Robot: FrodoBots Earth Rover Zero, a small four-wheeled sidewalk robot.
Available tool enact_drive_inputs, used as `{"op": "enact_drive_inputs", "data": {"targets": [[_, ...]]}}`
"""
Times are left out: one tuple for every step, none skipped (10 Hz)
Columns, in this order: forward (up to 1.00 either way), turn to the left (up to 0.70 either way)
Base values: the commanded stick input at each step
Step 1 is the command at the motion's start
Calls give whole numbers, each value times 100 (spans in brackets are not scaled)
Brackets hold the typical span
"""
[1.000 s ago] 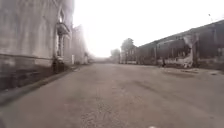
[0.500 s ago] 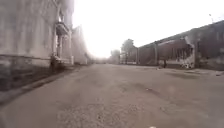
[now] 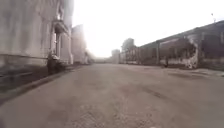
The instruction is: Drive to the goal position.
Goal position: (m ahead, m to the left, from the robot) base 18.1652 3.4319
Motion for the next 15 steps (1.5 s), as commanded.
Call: {"op": "enact_drive_inputs", "data": {"targets": [[50, 0], [50, 0], [50, 0], [50, 0], [50, 0], [50, 0], [50, 0], [50, 0], [50, 0], [50, 0], [50, 0], [50, 0], [50, 0], [50, 0], [50, 0]]}}
